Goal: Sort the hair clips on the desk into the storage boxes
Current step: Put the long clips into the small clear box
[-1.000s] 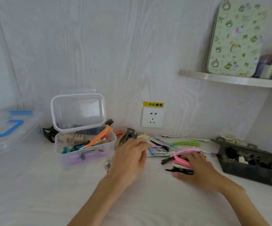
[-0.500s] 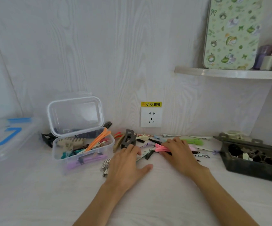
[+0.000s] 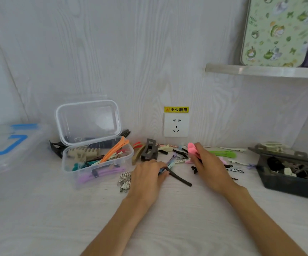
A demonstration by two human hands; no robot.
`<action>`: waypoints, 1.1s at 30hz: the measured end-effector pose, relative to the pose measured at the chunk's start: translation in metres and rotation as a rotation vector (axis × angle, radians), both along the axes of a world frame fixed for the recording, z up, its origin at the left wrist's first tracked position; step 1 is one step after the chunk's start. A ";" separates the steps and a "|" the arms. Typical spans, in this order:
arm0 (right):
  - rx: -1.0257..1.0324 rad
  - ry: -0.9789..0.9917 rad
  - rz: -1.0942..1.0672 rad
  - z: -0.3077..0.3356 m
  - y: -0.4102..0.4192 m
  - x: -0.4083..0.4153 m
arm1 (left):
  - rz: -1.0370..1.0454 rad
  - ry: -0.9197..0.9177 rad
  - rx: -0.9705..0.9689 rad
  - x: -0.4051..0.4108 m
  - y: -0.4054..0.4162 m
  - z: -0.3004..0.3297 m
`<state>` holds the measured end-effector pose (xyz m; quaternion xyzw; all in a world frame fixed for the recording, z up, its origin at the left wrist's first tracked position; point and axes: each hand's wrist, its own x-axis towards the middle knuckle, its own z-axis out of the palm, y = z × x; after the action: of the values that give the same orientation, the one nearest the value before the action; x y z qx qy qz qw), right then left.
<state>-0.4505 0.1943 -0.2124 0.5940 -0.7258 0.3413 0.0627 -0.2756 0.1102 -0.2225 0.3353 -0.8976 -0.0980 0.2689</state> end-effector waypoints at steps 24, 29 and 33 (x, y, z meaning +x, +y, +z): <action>0.070 0.115 0.450 0.051 -0.109 0.154 | 0.390 0.459 -0.034 0.147 -0.077 0.034; 0.059 0.094 0.336 0.047 -0.118 0.146 | 0.489 0.530 -0.117 0.146 -0.075 0.022; 0.274 0.284 0.220 0.049 -0.119 0.136 | 0.558 0.635 -0.040 0.139 -0.070 0.017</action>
<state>-0.3150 0.0757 -0.1631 0.7145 -0.6802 0.1570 0.0455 -0.1368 0.0402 -0.2058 0.5134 -0.6466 -0.1024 0.5548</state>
